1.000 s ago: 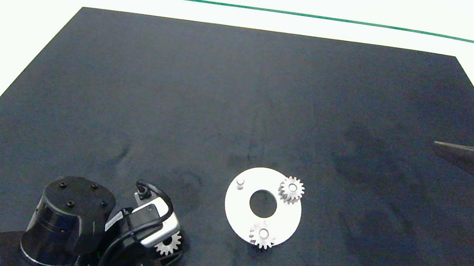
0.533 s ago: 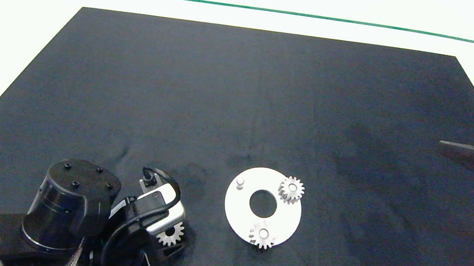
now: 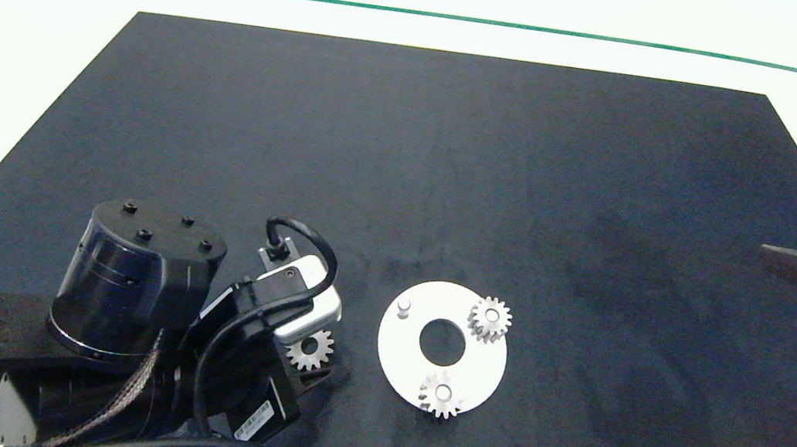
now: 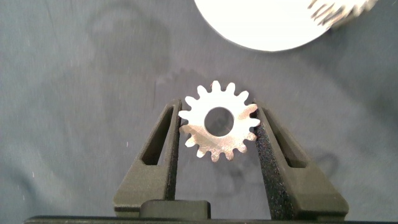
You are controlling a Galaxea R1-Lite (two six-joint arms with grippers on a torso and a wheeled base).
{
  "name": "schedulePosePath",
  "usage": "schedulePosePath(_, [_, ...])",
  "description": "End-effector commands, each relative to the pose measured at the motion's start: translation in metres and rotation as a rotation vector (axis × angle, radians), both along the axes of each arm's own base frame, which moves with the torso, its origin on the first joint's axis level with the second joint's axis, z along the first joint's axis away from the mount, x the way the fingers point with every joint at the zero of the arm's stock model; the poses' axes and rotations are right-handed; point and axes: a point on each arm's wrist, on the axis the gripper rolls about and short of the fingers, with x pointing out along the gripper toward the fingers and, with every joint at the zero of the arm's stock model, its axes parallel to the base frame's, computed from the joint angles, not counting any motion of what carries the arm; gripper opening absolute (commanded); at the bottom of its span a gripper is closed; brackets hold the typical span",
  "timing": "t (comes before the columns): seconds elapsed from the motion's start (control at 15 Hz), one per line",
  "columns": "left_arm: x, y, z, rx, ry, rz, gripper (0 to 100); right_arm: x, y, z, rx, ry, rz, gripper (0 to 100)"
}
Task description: Install three planetary gears onto the carrier pins
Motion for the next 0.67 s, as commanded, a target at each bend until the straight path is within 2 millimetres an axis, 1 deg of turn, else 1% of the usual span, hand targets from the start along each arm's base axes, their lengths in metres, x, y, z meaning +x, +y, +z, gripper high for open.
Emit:
schedulePosePath(0.07, [0.004,-0.012,0.006,-0.011,-0.021,-0.012,22,-0.005,-0.003,0.002,0.009,-0.015,-0.001,100])
schedulePosePath(0.27, [0.006,-0.025,0.005,-0.004,-0.022,-0.035,22,-0.009,-0.004,0.004,0.018,-0.026,0.009,100])
schedulePosePath(0.33, [0.006,-0.034,0.002,0.013,-0.022,-0.035,22,-0.012,-0.006,0.005,0.023,-0.035,0.014,100])
schedulePosePath(0.47, [0.012,-0.045,0.003,0.008,-0.027,-0.044,22,-0.017,-0.009,0.008,0.030,-0.051,0.015,100])
schedulePosePath(0.67, [0.020,-0.056,0.005,0.006,-0.035,-0.040,22,-0.022,-0.013,0.000,0.027,-0.043,0.015,100])
